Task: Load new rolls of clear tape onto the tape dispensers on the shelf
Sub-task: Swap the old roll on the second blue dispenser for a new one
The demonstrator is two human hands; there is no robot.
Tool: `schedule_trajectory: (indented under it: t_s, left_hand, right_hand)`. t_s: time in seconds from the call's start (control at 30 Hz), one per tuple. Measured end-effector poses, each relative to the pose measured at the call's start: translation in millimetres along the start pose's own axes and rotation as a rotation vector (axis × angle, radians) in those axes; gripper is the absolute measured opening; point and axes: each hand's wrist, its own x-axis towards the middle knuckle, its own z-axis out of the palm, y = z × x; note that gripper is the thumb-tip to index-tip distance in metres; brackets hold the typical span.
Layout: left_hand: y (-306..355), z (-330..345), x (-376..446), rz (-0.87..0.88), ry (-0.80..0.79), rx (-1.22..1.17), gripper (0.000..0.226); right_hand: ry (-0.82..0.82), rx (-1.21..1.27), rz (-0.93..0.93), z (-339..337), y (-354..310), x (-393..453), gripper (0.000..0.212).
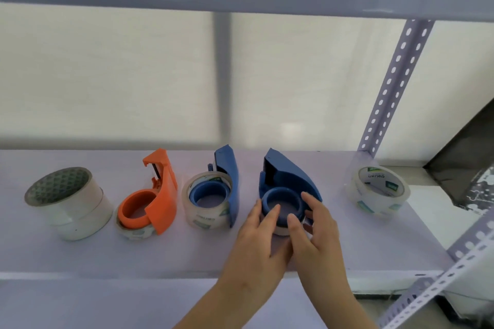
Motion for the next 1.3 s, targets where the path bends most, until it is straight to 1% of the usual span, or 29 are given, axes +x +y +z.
schedule_trajectory:
  t_s: [0.1, 0.17, 0.27, 0.33, 0.4, 0.47, 0.53, 0.6, 0.67, 0.73, 0.83, 0.87, 0.93, 1.0, 1.07, 1.13, 1.2, 1.3]
  left_hand:
    - [-2.3, -1.8, -0.6, -0.004, 0.013, 0.02, 0.065]
    - [-2.9, -4.1, -1.6, -0.011, 0.004, 0.02, 0.066]
    - [-4.4, -6.2, -3.9, -0.029, -0.013, -0.014, 0.067]
    - [-5.0, -6.6, -6.6, -0.05, 0.022, -0.056, 0.071]
    - [-6.2, -7.0, -7.5, -0.07, 0.063, -0.093, 0.075]
    - [-6.4, -6.7, -5.8, -0.088, 0.066, -0.14, 0.077]
    - [-4.6, -7.8, -4.4, -0.094, 0.054, -0.198, 0.075]
    - [-0.5, -10.9, -4.3, -0.083, 0.069, -0.255, 0.074]
    - [5.4, -14.3, -6.2, -0.067, 0.099, -0.332, 0.075]
    - [10.2, -18.5, -8.6, -0.042, 0.133, -0.418, 0.072]
    - [13.2, -29.6, -12.6, 0.006, 0.204, -0.525, 0.052]
    - [12.7, -34.2, -13.6, 0.019, 0.238, -0.558, 0.05]
    - [11.2, -47.7, -15.5, 0.036, 0.308, -0.639, 0.052]
    - [10.1, -64.0, -19.2, 0.118, 0.372, -0.654, 0.051]
    - [7.6, -79.5, -25.3, 0.183, 0.428, -0.572, 0.045]
    - [-1.1, -96.8, -33.1, 0.198, 0.507, -0.513, 0.046]
    - [-11.8, -117.1, -39.1, 0.203, 0.574, -0.508, 0.051]
    - [-33.2, -154.2, -42.4, 0.155, 0.713, -0.525, 0.046]
  right_hand:
    - [0.026, -0.004, 0.021, -7.2, 2.3, 5.0, 0.044]
    - [0.012, -0.049, 0.012, -11.7, 2.9, 8.0, 0.045]
    - [-0.056, -0.13, 0.008, -15.9, 4.5, 8.3, 0.051]
    - [-0.115, -0.169, 0.016, -14.5, 4.9, 4.8, 0.053]
    - [-0.14, -0.206, -0.003, -12.5, 8.3, 1.4, 0.043]
    - [-0.153, -0.167, -0.018, -11.7, 7.8, -0.3, 0.031]
    - [-0.156, -0.097, -0.021, -12.4, 3.5, -2.2, 0.031]
    - [-0.146, -0.062, -0.042, -13.9, -1.0, -4.9, 0.036]
    - [-0.136, -0.017, -0.07, -14.9, -5.3, -8.5, 0.044]
    - [-0.121, 0.035, -0.1, -15.7, -7.6, -11.7, 0.053]
    - [-0.104, 0.133, -0.13, -14.9, -14.1, -14.2, 0.059]
    - [-0.11, 0.154, -0.156, -13.8, -17.9, -15.0, 0.06]
    - [-0.134, 0.183, -0.229, -8.8, -28.2, -16.8, 0.056]
    - [-0.175, 0.198, -0.301, 1.5, -41.0, -19.4, 0.057]
    - [-0.25, 0.202, -0.346, 17.3, -53.1, -23.1, 0.067]
    - [-0.341, 0.239, -0.372, 36.5, -68.1, -27.3, 0.075]
    - [-0.454, 0.28, -0.43, 56.7, -85.7, -30.2, 0.075]
    - [-0.568, 0.258, -0.519, 93.8, -112.2, -34.9, 0.073]
